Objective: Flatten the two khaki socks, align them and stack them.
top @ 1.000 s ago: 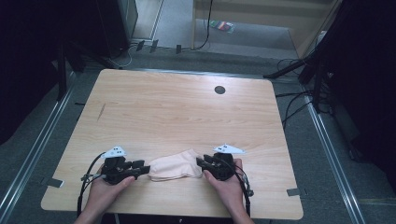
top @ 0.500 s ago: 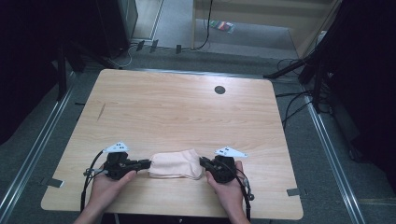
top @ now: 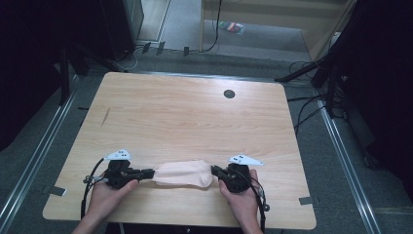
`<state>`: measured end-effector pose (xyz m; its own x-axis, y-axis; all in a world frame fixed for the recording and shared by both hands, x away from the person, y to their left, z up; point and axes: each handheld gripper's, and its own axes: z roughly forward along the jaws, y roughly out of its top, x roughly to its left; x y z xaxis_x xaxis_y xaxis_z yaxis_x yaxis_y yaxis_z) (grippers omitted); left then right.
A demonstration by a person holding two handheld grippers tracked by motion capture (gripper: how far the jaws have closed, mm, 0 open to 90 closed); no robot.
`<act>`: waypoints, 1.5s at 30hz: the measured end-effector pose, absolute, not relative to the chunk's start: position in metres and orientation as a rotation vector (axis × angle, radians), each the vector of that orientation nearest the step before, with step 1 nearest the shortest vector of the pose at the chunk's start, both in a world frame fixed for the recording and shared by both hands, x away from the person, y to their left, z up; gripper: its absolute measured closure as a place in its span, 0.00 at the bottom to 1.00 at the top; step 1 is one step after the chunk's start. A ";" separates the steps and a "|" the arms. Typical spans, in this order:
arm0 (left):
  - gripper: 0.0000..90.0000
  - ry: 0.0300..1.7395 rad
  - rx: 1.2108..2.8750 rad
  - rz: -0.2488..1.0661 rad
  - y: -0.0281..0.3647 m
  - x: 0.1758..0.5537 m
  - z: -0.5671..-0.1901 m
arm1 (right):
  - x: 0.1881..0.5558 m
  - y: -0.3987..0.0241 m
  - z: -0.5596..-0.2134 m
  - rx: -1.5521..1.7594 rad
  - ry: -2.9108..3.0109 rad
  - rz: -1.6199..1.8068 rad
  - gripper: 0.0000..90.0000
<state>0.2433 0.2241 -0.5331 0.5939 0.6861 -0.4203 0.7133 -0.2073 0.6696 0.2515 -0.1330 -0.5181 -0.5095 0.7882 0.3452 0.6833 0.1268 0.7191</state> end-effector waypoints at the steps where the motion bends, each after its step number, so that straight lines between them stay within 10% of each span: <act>1: 0.98 1.124 1.921 -0.049 0.225 0.244 -0.534 | 0.252 -0.132 -0.519 1.478 2.271 1.325 0.99; 10: 0.70 1.162 1.875 -0.092 0.229 0.250 -0.544 | 0.260 -0.131 -0.539 1.518 2.307 1.297 0.96; 17: 1.00 1.150 1.842 -0.090 0.231 0.249 -0.539 | 0.255 -0.128 -0.530 1.469 2.288 1.358 0.97; 29: 1.00 1.188 1.897 0.025 0.232 0.245 -0.540 | 0.261 -0.121 -0.536 1.433 2.296 1.331 0.97; 33: 0.68 1.219 1.851 0.119 0.232 0.243 -0.536 | 0.263 -0.122 -0.538 1.453 2.256 1.312 0.69; 38: 0.90 1.086 1.811 0.119 0.226 0.237 -0.520 | 0.247 -0.111 -0.520 1.334 2.238 1.458 0.89; 45: 0.98 1.192 1.899 0.189 0.203 0.251 -0.543 | 0.244 -0.064 -0.545 1.212 2.445 1.319 1.00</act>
<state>0.2508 0.2026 -0.5433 0.5314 0.7935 -0.2967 0.6626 -0.1711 0.7291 0.2443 -0.0640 -0.5448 -0.6750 0.6914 0.2577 0.5951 0.3038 0.7440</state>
